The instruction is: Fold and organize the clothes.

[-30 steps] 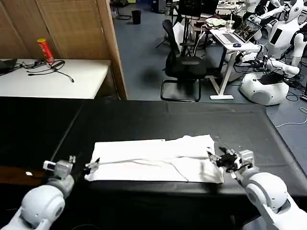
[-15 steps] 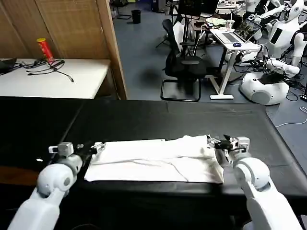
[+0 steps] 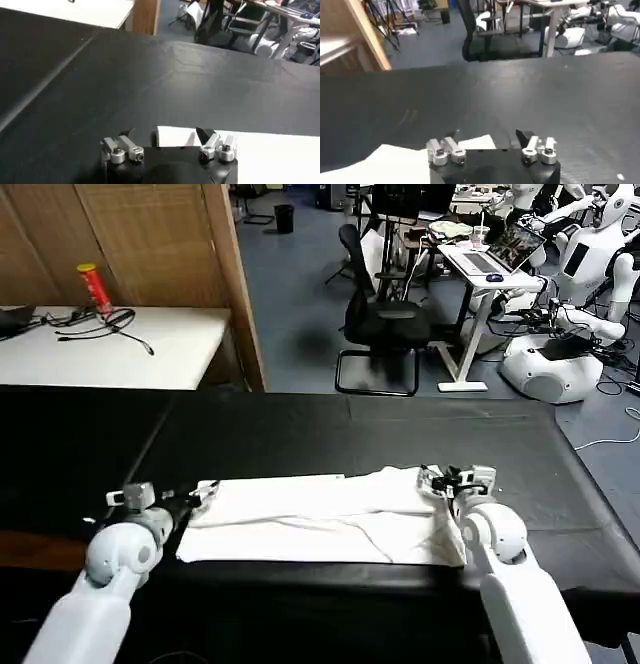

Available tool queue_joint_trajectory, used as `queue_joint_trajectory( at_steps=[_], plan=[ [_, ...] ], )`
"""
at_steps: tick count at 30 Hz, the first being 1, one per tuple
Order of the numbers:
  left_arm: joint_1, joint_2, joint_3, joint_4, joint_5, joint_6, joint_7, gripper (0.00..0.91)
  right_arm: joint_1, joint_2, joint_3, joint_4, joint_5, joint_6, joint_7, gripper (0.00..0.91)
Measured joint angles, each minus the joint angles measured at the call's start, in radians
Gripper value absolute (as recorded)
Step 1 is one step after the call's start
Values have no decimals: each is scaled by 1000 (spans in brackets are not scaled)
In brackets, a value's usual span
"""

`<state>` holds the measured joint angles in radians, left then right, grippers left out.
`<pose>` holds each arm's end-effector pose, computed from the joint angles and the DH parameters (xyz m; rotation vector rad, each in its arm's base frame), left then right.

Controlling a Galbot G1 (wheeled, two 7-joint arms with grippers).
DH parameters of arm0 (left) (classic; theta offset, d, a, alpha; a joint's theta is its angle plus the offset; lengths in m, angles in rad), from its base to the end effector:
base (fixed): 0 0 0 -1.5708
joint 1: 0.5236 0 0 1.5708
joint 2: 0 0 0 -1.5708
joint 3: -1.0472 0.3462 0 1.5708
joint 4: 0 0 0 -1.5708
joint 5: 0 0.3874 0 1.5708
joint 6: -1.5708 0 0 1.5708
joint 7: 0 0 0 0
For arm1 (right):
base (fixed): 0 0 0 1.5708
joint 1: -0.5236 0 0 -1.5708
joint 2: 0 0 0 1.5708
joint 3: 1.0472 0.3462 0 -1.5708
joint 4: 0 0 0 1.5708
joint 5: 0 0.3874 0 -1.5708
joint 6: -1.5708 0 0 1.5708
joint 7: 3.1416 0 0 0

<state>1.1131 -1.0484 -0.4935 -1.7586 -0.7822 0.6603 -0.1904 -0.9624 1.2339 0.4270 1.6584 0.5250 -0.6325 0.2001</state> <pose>0.3636 0.1267 -0.2676 -0.0361 -2.5280 0.2033 0.4087 -0.0681 -0.2734 -0.0128 -2.6227 -0.1158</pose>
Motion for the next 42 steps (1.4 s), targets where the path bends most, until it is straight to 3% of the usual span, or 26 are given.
queue_joint_trajectory(
  at_steps=[1, 2, 4, 11, 20, 24, 25, 26, 36, 42],
  plan=[
    [0, -1, 0, 1, 1, 0, 0, 176, -2, 0, 0, 0, -6, 0, -3, 283],
    [0, -1, 0, 2, 1, 0, 1, 107, -3, 1, -1, 0, -10, 0, -5, 185],
    [1, -2, 0, 1, 1, 0, 3, 0, -6, 1, -1, 0, -18, 1, -8, 98],
    [2, -3, 13, -7, 35, -6, 32, 0, -13, 11, 3, -5, -52, 21, -14, 68],
    [-47, -18, 62, 42, 203, -75, 81, 0, -28, 51, 13, -8, -179, 69, 21, 68],
    [-83, -15, 84, 73, 228, -86, 86, 0, -29, 59, 24, -8, -191, 79, 17, 68],
    [-89, -14, 86, 78, 230, -90, 86, 439, -29, 58, 28, -9, -188, 83, 1, 137],
    [-93, -13, 87, 83, 233, -94, 86, 878, -30, 55, 30, -9, -182, 85, -17, 878],
    [-90, 19, 81, 85, 289, -188, 131, 878, -66, 3, 56, 57, -129, 84, -98, 878],
    [-60, 35, 54, 49, 259, -184, 126, 878, -101, -27, 79, 124, -104, 77, -97, 878]
  ],
)
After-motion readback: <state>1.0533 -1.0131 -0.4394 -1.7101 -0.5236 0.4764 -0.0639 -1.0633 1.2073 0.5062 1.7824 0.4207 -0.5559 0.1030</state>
